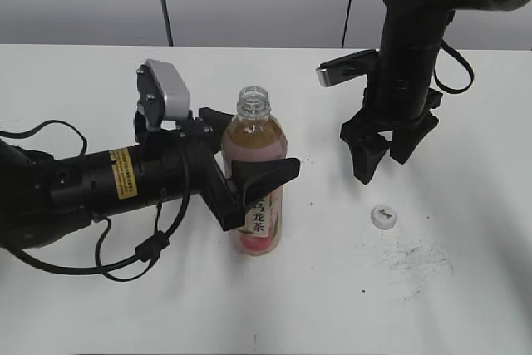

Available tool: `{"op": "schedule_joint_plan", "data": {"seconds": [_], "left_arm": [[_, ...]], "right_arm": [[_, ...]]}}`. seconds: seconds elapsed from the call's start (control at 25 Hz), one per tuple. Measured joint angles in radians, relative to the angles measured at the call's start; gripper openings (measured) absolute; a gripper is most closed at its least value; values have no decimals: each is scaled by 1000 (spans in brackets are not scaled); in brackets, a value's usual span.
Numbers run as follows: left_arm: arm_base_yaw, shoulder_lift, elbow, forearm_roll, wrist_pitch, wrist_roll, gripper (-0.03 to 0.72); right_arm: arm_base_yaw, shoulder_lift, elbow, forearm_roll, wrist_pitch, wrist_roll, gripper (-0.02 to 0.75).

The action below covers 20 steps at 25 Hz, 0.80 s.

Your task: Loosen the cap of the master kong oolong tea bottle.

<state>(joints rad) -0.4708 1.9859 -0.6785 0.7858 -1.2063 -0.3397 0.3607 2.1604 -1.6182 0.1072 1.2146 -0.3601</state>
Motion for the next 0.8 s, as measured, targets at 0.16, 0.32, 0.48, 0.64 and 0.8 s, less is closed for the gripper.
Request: {"op": "schedule_joint_plan", "data": {"seconds": [0.16, 0.32, 0.48, 0.64, 0.8], "left_arm": [[0, -40, 0, -16, 3, 0, 522], [0, -88, 0, -33, -2, 0, 524], [0, -120, 1, -44, -4, 0, 533], [1, -153, 1, -68, -4, 0, 534], [1, -180, 1, -83, -4, 0, 539]], "right_arm": [[0, 0, 0, 0, 0, 0, 565], [0, 0, 0, 1, 0, 2, 565], [0, -10, 0, 1, 0, 7, 565], [0, -16, -2, 2, 0, 9, 565], [0, -18, -2, 2, 0, 9, 565]]}}
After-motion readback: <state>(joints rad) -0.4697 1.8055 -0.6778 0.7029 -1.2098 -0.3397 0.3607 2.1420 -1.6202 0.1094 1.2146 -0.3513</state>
